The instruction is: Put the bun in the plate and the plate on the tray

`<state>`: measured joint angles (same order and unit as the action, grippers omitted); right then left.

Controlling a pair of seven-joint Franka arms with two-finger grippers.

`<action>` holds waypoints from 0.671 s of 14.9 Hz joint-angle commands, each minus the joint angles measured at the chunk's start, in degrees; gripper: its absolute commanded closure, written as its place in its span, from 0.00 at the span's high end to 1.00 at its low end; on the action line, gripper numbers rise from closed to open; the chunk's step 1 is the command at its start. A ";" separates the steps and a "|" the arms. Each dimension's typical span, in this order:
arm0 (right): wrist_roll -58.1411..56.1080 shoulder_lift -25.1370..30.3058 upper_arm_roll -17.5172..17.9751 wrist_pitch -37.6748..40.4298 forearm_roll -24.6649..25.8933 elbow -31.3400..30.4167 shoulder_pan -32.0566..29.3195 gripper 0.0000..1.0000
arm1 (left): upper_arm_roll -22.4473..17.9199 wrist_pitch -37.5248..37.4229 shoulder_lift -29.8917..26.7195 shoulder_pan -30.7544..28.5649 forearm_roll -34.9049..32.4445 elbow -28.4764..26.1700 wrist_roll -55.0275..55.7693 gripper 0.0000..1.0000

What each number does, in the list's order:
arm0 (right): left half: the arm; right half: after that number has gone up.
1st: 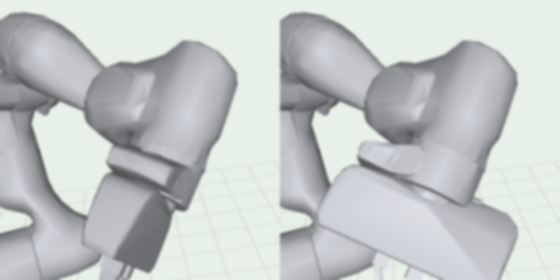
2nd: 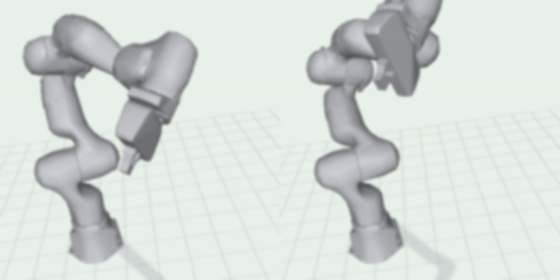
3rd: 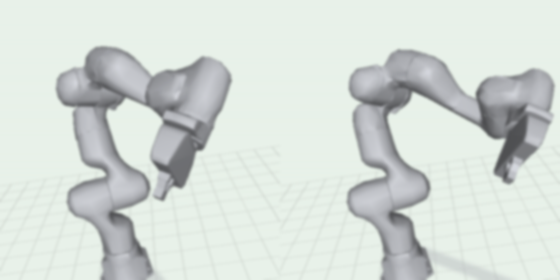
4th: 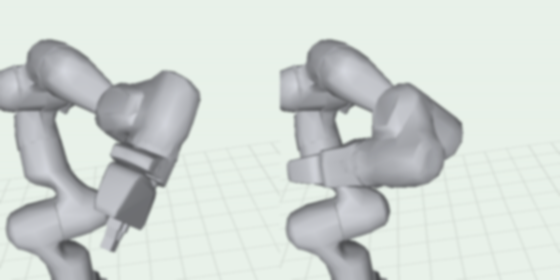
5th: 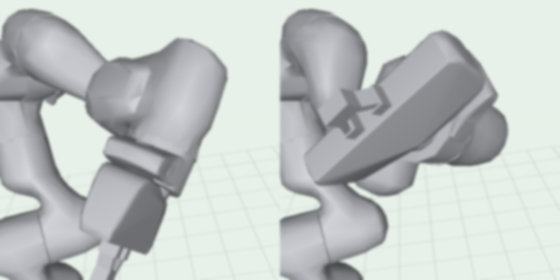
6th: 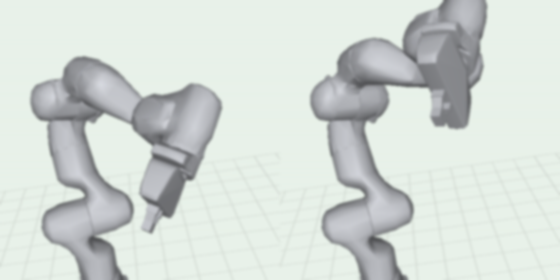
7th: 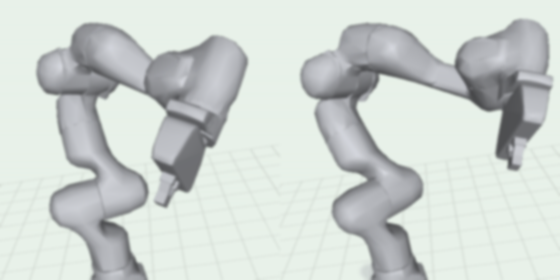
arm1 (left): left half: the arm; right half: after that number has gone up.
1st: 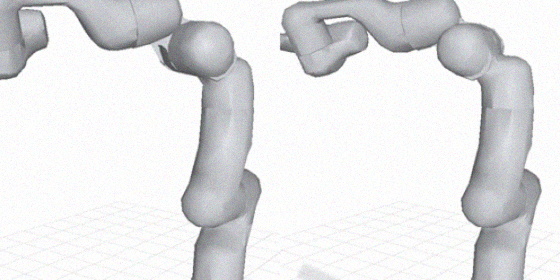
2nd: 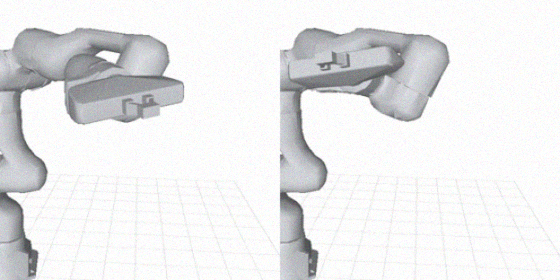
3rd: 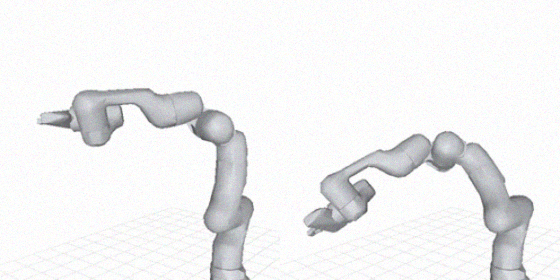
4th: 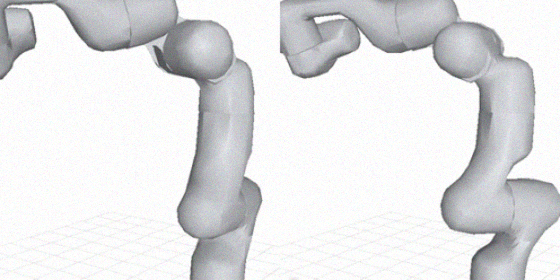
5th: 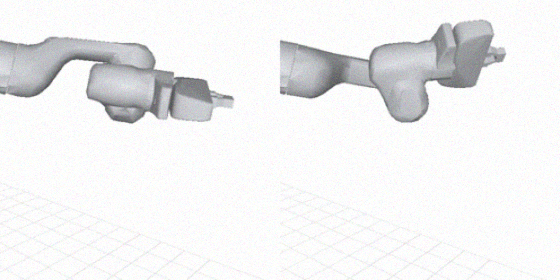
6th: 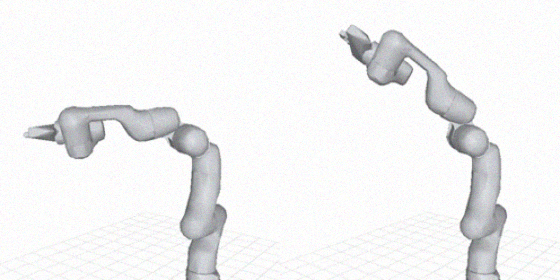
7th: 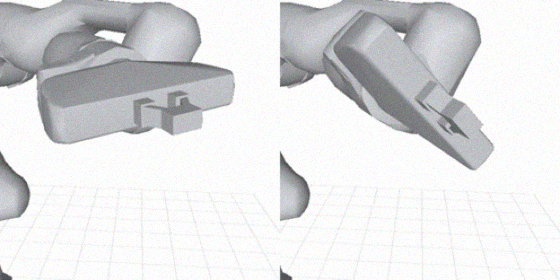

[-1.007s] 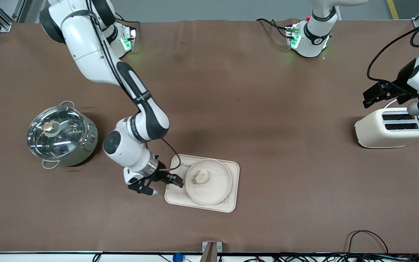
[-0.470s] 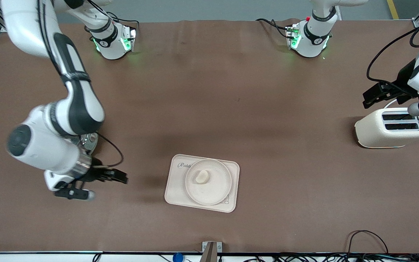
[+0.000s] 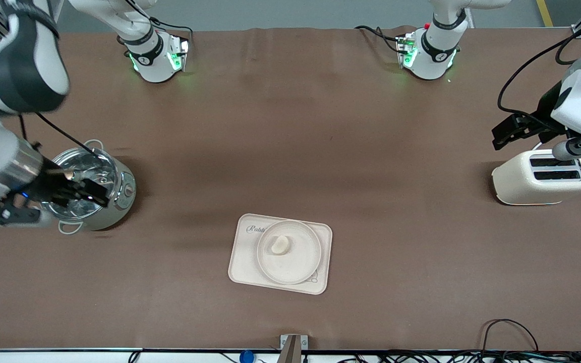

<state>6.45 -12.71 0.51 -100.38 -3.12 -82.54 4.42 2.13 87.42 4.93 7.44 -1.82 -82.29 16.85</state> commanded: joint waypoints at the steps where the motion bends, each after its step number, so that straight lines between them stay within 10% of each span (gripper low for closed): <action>1: -1.87 9.08 -1.82 1.84 1.01 -7.54 -1.00 1.00 | 0.24 -0.23 0.61 0.03 -0.29 1.34 1.60 1.00; 6: -3.02 21.39 -3.33 3.08 1.01 -18.00 -0.90 1.00 | 0.06 0.03 0.96 -0.58 -0.37 1.43 0.55 1.00; 10: -2.84 21.15 -2.89 8.35 3.90 -13.29 -0.90 1.00 | 0.15 -0.06 0.78 -1.02 -0.11 1.43 1.43 1.00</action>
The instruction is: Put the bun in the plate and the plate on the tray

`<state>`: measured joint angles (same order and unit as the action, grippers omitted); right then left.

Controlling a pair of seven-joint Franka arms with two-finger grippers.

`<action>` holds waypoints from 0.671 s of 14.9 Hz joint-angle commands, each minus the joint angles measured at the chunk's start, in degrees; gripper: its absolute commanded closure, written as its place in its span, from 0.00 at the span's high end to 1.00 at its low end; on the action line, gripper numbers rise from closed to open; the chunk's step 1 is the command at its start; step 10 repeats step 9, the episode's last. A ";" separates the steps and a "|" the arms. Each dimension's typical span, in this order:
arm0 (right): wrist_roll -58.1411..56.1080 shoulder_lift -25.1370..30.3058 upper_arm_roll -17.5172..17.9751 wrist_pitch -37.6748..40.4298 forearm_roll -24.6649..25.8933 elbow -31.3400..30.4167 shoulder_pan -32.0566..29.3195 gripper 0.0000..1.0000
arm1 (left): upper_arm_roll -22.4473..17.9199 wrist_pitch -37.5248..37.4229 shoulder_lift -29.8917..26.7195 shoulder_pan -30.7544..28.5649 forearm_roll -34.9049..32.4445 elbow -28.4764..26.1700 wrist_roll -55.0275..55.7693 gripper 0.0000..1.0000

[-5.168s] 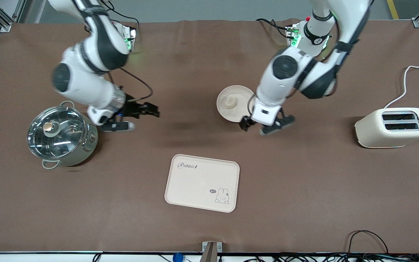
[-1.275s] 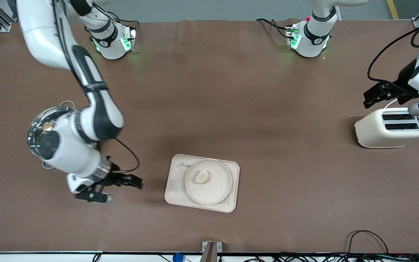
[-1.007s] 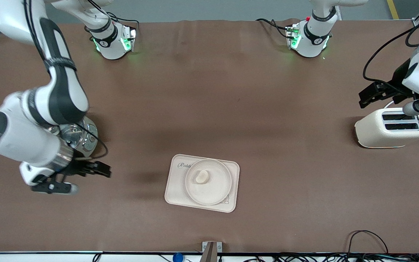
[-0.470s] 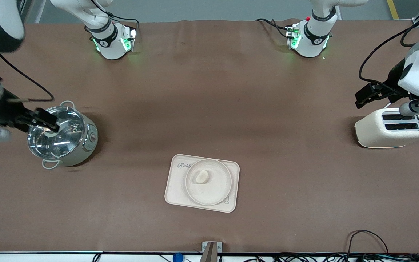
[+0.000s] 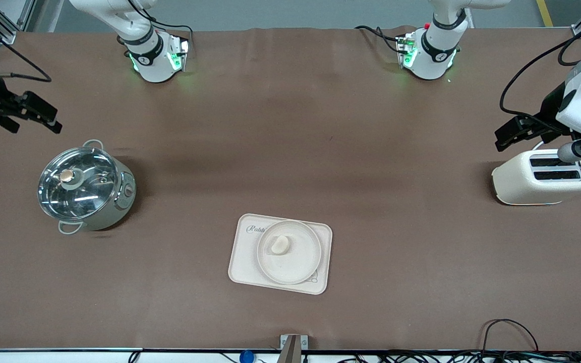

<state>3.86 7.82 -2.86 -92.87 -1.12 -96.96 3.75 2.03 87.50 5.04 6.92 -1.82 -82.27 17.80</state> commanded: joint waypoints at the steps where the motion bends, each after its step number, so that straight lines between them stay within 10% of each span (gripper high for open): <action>1: -0.17 -0.52 0.40 1.72 1.91 3.51 -0.49 1.00 | 0.25 -0.14 0.67 -0.50 -0.11 1.41 0.39 1.00; 10: 0.53 -2.81 0.49 2.96 1.73 7.75 -0.32 1.00 | 0.08 -0.14 0.85 -0.59 0.77 1.41 -0.05 1.00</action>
